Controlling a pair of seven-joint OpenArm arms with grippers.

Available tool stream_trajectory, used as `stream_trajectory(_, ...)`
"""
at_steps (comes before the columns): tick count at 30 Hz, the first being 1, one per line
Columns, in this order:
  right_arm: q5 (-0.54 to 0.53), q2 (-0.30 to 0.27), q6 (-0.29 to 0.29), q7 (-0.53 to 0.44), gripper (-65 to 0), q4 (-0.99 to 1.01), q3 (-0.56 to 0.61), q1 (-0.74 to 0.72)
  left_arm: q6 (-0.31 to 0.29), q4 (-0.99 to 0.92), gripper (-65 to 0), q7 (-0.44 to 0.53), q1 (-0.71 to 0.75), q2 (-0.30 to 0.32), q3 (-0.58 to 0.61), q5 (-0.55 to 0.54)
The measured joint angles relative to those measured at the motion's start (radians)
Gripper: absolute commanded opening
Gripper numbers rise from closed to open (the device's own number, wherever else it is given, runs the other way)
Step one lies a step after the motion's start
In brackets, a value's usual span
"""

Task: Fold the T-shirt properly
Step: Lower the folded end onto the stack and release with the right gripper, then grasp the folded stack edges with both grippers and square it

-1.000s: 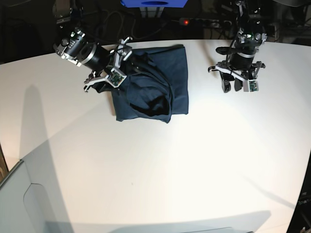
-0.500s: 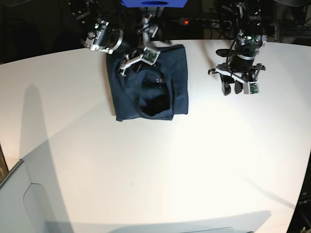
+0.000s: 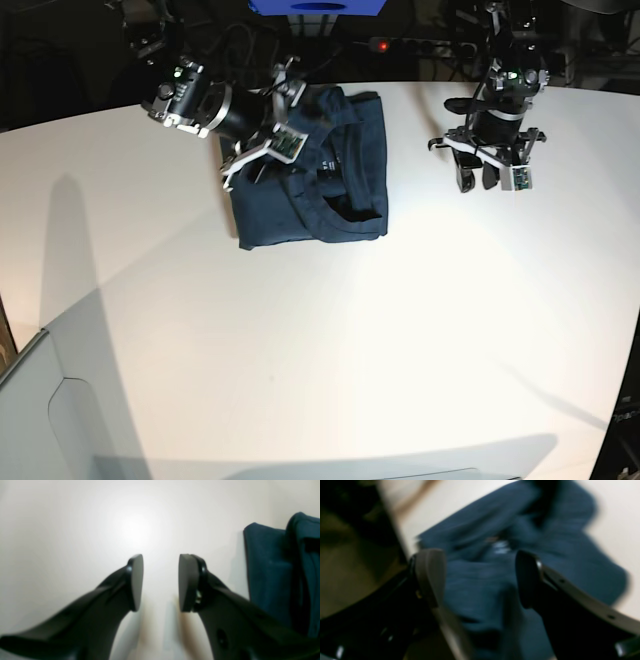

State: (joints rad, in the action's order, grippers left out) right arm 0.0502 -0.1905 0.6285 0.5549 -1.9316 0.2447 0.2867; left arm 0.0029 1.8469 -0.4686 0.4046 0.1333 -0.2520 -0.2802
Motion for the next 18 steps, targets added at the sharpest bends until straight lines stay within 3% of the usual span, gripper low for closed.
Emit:
stream_trajectory(5, 0.001, 0.034, 0.0, 0.003, -23.5, 0.0, -0.154, -0.026, 0.005, 0.09, -41.7, -0.001, 0.051, -0.004, 0.007, 0.0)
stream_trajectory(7, 0.002, 0.034, 0.001, 0.007, -23.5, 0.0, -0.187, -0.037, 0.012, 0.154, -38.4, 0.003, 0.092, -0.052, 0.026, -0.016)
stream_trajectory(11, -0.001, 0.038, 0.0, 0.005, -23.5, 0.0, -0.206, -0.048, -0.003, 0.188, -31.5, 0.001, 0.149, -0.104, 0.117, -0.06)
stream_trajectory(18, -0.002, 0.039, 0.0, 0.003, -23.5, 0.001, -0.205, -0.047, 0.008, 0.153, -30.9, 0.008, 0.144, -0.111, 0.294, -0.053)
